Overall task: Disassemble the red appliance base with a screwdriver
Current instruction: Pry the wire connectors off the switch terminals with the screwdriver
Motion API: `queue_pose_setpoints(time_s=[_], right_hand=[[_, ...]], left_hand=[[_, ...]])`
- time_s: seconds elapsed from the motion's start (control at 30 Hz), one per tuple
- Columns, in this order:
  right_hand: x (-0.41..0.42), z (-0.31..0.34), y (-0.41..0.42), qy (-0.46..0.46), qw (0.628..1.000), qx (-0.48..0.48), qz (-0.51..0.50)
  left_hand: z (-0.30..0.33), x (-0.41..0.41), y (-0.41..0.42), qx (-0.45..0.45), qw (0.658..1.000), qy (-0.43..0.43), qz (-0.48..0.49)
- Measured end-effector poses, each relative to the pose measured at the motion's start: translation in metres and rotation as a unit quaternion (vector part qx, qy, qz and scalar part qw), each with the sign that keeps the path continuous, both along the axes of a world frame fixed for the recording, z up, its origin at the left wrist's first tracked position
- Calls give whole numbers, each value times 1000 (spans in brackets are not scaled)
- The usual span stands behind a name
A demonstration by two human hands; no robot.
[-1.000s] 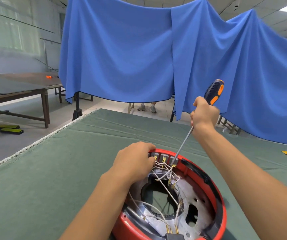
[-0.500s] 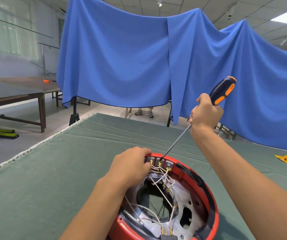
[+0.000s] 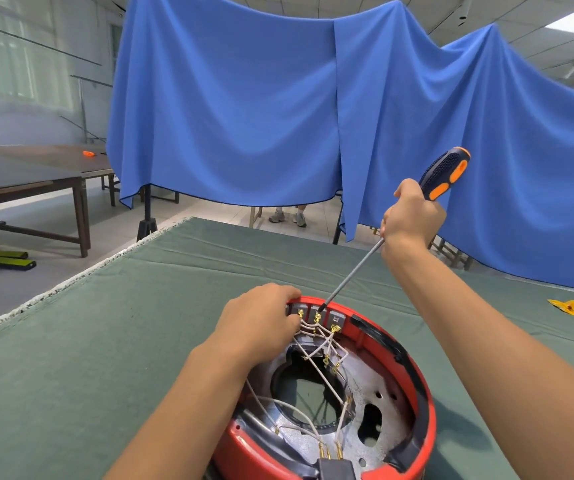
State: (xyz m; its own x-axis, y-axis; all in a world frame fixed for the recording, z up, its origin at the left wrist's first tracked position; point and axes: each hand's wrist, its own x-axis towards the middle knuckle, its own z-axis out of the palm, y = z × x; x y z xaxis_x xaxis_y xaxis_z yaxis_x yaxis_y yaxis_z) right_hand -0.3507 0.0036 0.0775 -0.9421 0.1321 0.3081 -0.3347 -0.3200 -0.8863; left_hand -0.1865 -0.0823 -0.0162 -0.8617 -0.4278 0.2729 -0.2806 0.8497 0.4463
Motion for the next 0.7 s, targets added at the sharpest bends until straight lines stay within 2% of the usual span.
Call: queue_pose_setpoints(time_s=[0.13,0.27,0.4,0.7], right_hand=[[-10,-4,-2,-45,999,29,4],[-8,-34,-15,-68,994,77,19],[-9,-29,-10,-84,994,60,23],[-5,-1,5,-36,998,-35,24]], left_hand=[[-1,0,1,1,1000,0,-2],[-2,0,0,0,1000,1,-5],[-1,-1,0,2,1000,3,-7],[-1,0,0,3,1000,-3,1]])
